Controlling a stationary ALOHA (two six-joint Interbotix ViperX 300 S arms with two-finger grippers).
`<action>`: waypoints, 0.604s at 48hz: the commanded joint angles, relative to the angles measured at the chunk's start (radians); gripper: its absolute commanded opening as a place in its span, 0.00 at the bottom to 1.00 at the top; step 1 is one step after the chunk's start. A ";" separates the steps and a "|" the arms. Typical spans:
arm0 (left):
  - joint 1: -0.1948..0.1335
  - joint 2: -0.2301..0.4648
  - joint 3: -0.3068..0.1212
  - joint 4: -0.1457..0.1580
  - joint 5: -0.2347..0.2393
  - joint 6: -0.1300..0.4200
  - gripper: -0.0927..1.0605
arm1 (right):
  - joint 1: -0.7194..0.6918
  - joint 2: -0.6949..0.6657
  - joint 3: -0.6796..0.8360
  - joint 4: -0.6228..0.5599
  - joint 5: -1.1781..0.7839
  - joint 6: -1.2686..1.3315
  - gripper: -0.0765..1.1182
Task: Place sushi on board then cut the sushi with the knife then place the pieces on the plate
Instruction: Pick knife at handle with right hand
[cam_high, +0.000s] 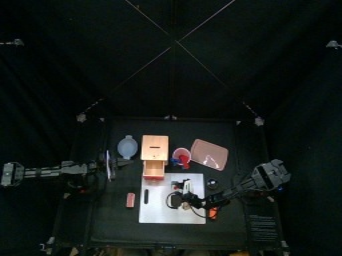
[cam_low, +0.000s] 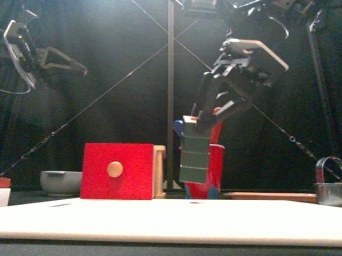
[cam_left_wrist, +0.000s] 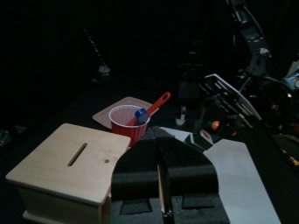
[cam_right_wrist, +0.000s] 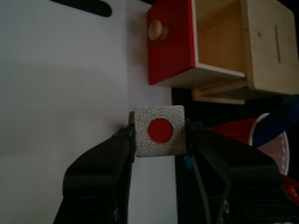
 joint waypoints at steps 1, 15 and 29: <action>0.008 0.005 -0.023 0.002 -0.009 0.003 0.15 | -0.002 -0.006 -0.023 0.008 -0.005 0.003 0.58; 0.032 0.005 -0.025 0.002 -0.006 0.003 0.15 | 0.003 0.002 -0.052 0.115 -0.005 -0.043 0.84; 0.051 0.005 -0.021 0.002 -0.005 0.002 0.15 | 0.002 0.021 -0.075 0.147 0.037 -0.061 0.91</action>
